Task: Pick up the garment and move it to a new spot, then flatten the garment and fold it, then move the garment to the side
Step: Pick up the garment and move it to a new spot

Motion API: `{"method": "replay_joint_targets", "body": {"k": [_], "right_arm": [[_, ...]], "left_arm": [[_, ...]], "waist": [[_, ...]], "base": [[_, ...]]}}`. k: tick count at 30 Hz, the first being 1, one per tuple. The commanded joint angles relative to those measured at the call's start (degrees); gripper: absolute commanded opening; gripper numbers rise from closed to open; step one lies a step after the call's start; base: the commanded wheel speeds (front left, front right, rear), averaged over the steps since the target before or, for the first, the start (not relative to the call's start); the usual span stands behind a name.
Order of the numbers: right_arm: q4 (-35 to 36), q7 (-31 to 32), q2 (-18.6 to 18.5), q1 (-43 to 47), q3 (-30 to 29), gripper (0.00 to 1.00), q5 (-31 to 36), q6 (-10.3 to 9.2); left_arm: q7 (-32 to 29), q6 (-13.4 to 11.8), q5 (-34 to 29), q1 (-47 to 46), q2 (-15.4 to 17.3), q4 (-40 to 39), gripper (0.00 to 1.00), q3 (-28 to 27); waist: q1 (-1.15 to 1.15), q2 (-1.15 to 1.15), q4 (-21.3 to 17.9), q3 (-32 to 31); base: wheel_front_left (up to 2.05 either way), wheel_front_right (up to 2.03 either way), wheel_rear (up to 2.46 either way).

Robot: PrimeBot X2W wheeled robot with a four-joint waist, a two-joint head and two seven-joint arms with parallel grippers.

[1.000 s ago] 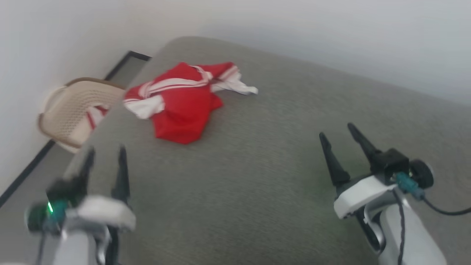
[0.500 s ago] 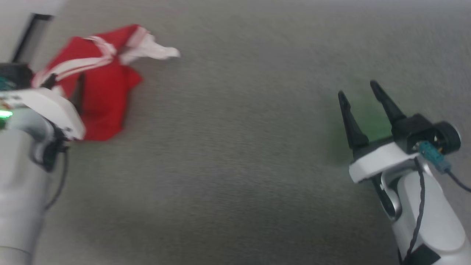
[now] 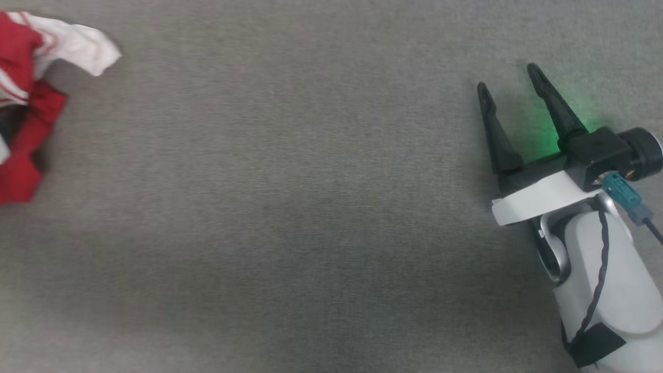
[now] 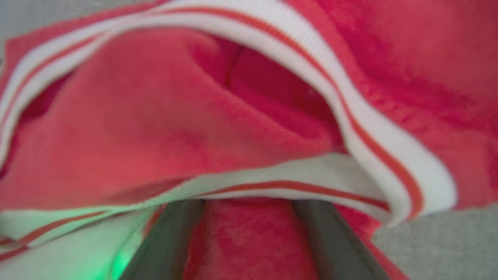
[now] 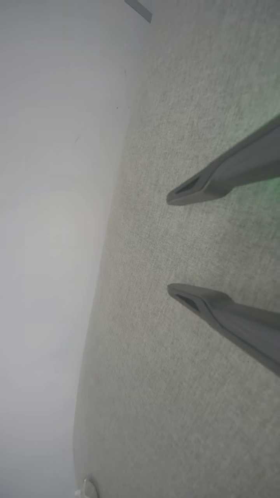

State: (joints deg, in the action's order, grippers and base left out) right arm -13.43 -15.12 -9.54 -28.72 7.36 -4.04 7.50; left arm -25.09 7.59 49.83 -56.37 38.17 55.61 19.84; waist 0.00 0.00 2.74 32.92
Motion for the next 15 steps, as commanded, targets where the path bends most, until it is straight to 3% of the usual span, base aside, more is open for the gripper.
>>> {"method": "replay_joint_targets", "body": {"k": [1,3,4,5,7,15], "right_arm": [[-0.08,-0.03,-0.02,-0.22,0.10,1.00,0.20,-0.02],[0.61,-0.03,0.16,-0.18,0.07,1.00,0.38,-0.02],[0.91,-0.03,0.28,-0.04,0.16,1.00,0.50,-0.02],[1.27,-0.03,0.38,0.15,0.29,1.00,0.61,-0.02],[1.62,-0.04,0.51,0.49,0.54,1.00,0.57,-0.01],[0.80,-0.05,1.67,2.33,0.96,1.00,-0.63,-0.01]], "left_arm": [[-1.91,-0.23,0.15,3.38,-3.74,2.36,1.00,2.60],[-1.82,-0.23,1.00,3.44,-3.57,2.71,1.00,3.81],[-1.66,-0.23,1.27,3.56,-3.58,3.02,0.89,4.33],[-1.42,-0.23,1.57,3.66,-3.50,3.26,0.47,4.78],[0.23,-0.21,2.03,3.54,-3.18,3.59,0.00,4.98],[8.38,-0.04,4.59,1.69,0.33,0.89,0.00,6.11]], "waist": [[0.00,0.00,-1.51,1.24],[0.00,0.00,-1.69,1.06],[0.00,0.00,-1.68,0.75],[0.00,0.00,-1.60,0.34],[0.00,0.00,-1.41,-0.78],[0.00,0.00,-0.90,-8.62]], "base": [[0.00,0.00,0.00],[0.00,0.00,0.00],[0.00,0.00,0.00],[0.00,0.00,0.00],[0.00,0.00,0.00],[0.00,0.00,0.00]]}}
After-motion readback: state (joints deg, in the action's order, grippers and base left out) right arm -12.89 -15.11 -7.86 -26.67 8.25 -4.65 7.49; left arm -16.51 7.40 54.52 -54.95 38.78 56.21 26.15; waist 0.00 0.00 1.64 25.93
